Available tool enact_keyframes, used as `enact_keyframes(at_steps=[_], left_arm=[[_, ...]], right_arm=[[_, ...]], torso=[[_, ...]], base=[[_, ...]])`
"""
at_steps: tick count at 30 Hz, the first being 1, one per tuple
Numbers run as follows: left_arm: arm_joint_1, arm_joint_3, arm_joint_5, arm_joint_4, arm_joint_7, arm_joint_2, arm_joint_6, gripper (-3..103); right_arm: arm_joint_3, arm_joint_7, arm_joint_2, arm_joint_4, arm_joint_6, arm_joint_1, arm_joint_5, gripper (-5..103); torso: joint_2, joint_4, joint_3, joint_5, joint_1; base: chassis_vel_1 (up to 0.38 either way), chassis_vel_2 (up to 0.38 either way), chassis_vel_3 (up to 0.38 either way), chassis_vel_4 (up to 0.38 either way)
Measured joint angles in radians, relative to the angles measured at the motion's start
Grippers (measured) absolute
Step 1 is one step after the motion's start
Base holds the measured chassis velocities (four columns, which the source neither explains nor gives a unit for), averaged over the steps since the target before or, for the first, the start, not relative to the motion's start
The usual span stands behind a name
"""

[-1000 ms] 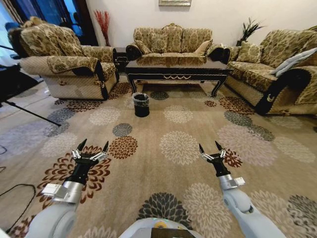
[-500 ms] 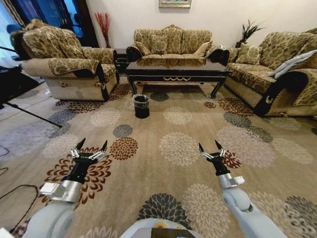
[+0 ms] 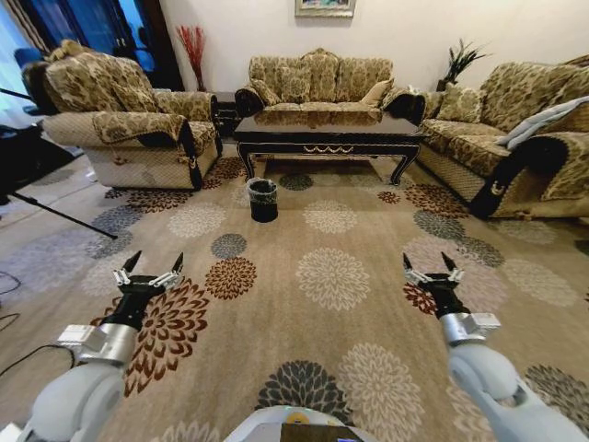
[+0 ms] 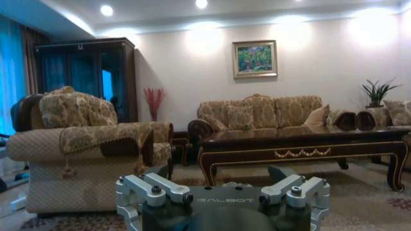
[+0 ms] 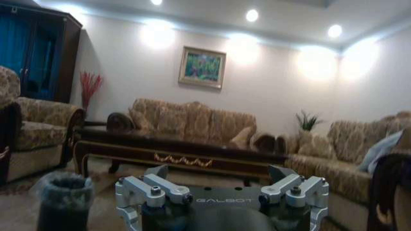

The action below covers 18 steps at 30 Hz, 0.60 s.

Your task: Move to the front of the table and pick up the trash from the floor, then place it into the trash bin.

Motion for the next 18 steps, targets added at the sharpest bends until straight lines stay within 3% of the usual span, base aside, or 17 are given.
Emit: enact_keyframes(at_steps=[5,8,11,18], left_arm=[[-0.023,-0.015,-0.016,0.022,0.003,0.009,0.011,100],[-0.051,-0.012,-0.02,0.043,0.003,0.011,0.022,100],[-0.068,-0.008,-0.025,0.056,0.003,0.016,0.031,100],[-0.1,0.001,-0.033,0.077,0.006,0.025,0.043,100]], right_arm=[[0.086,-0.09,-0.004,0.031,0.014,-0.023,0.021,100],[0.161,-0.218,-0.012,0.017,0.052,-0.024,0.011,100],[0.203,-0.283,-0.02,0.001,0.07,-0.031,0.004,100],[0.236,-0.314,-0.005,0.02,0.061,-0.079,0.048,100]], torso=[[0.017,-0.0003,0.011,-0.0005,0.005],[0.032,0.0001,0.022,-0.0002,0.01],[0.043,0.0,0.029,0.0,0.014],[0.069,0.0001,0.046,-0.0001,0.023]], base=[[0.0,0.0,0.0,0.0],[0.0,0.0,0.0,0.0],[0.0,0.0,0.0,0.0],[0.0,0.0,0.0,0.0]])
